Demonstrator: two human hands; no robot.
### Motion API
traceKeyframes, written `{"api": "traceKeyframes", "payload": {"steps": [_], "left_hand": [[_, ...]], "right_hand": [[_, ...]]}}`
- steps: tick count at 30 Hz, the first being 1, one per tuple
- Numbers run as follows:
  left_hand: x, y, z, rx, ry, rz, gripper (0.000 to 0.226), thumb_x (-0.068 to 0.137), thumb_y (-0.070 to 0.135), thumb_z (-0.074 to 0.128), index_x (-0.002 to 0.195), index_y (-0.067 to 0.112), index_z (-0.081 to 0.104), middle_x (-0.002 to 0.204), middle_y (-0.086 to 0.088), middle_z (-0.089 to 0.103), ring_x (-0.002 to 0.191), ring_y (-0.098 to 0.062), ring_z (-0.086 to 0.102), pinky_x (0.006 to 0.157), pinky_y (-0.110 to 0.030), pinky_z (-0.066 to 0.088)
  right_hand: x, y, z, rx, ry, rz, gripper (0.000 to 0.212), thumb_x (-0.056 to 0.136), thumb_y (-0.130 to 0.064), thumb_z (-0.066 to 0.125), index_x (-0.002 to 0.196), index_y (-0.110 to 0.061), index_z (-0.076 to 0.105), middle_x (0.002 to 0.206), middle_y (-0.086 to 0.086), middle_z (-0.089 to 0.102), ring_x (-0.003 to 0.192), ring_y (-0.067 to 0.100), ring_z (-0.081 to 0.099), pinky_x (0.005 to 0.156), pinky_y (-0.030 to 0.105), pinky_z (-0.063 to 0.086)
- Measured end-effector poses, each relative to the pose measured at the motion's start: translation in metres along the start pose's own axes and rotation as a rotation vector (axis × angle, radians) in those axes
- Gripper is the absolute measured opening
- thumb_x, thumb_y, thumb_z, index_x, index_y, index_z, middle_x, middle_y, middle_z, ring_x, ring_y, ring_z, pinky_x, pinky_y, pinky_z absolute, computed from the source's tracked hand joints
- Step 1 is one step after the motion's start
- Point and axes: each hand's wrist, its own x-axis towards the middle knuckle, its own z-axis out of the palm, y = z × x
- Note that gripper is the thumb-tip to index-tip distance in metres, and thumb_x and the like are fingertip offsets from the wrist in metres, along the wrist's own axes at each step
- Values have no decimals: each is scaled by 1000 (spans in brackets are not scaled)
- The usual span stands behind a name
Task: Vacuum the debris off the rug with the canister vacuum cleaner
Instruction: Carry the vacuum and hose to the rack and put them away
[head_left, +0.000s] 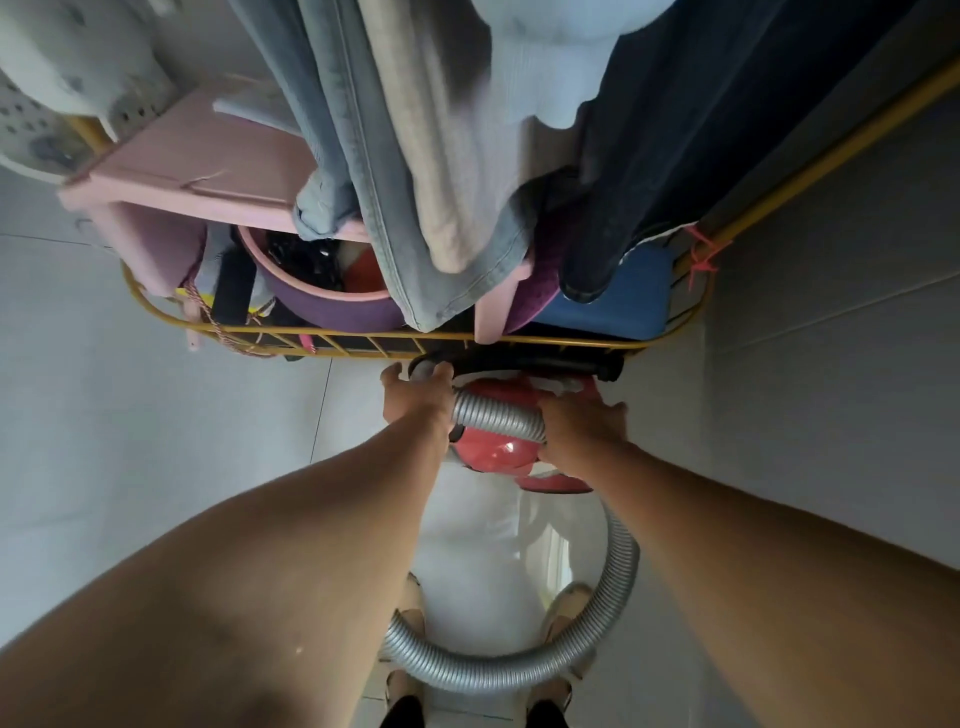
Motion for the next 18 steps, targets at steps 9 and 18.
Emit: {"api": "traceKeyframes", "payload": {"steps": [9,18], "left_hand": [[-1,7,-4,-48,4,-16,55,80,35,62,132,22,46,106,-8,63,97,-30,62,88,-38,50],[-25,9,-25,-4,41,75,34,87,29,53,119,18,60,104,-8,66,91,-27,64,87,-42,55]], "right_hand": [[-2,-7,27,2,186,67,59,79,-33,75,129,-27,46,134,8,50,130,34,36,92,42,47],[-34,-11,15,96,180,-11,34,88,-23,66,120,-27,56,110,3,65,102,25,60,76,31,47]]}}
